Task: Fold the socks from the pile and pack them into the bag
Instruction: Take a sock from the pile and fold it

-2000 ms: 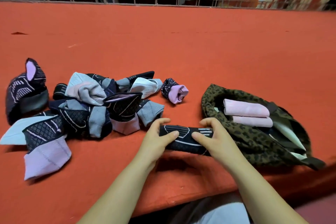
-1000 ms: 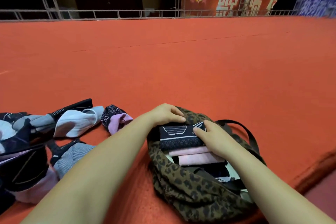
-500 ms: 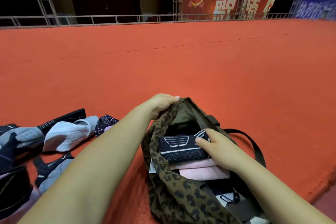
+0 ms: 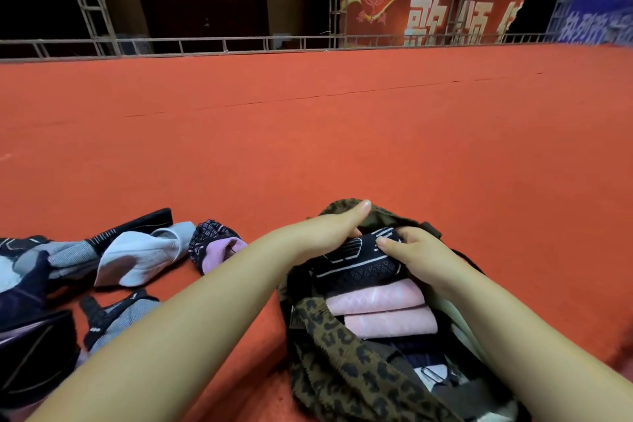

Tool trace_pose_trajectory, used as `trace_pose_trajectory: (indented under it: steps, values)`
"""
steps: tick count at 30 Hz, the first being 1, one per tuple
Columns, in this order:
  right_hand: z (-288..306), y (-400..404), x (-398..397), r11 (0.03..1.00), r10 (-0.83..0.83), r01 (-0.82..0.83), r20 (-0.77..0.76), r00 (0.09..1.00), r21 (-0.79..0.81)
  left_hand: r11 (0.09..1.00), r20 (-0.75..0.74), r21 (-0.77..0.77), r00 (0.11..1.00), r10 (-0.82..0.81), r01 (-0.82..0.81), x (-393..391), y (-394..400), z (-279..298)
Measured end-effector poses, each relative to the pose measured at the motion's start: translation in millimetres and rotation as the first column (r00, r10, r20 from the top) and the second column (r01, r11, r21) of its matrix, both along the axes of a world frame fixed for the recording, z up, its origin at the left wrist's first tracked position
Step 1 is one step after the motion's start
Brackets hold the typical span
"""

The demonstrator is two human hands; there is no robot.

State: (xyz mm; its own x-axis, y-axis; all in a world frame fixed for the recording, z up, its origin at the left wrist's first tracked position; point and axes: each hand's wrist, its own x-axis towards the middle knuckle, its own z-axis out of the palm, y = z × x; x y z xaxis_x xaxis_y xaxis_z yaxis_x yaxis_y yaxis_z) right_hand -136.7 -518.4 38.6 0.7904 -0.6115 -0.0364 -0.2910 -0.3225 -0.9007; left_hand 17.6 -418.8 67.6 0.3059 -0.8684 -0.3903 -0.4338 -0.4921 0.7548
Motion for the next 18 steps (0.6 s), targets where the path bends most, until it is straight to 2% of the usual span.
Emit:
trace_pose_trajectory:
  steps: [2,3,6,8,10,11,14,18]
  values:
    - [1,-1,1,1.0,-0.001,0.001,0.021,1.0,0.021,0.998,-0.091,0.049,0.995,-0.044,0.049,1,-1,-3]
    - [1,-3,2,1.0,-0.014,0.014,0.024,1.0,0.015,0.999,-0.1,0.014,0.994,-0.039,0.041,2,-3,-1]
    - [2,-9,14,0.998,-0.06,0.06,0.013,0.998,-0.007,0.986,-0.053,-0.162,0.998,0.025,-0.033,7,-7,20]
    - [3,-14,25,0.997,-0.082,0.083,0.011,0.997,-0.002,0.98,-0.011,-0.186,0.998,0.068,-0.069,16,-14,30]
    - [5,-21,35,0.992,-0.116,0.112,-0.07,0.991,-0.062,0.978,0.028,-0.172,0.992,0.121,-0.115,24,-20,32]
    - [5,-25,40,0.987,-0.123,0.104,-0.161,0.979,-0.12,0.977,0.035,-0.168,0.99,0.137,-0.13,25,-20,33]
    - [0,-34,45,0.964,-0.096,-0.027,-0.438,0.894,-0.265,0.98,0.044,-0.165,0.992,0.121,-0.112,25,-22,20]
    - [-6,-36,45,0.977,-0.062,-0.027,-0.405,0.912,-0.21,0.996,-0.008,-0.073,0.998,0.059,-0.06,32,-12,-3]
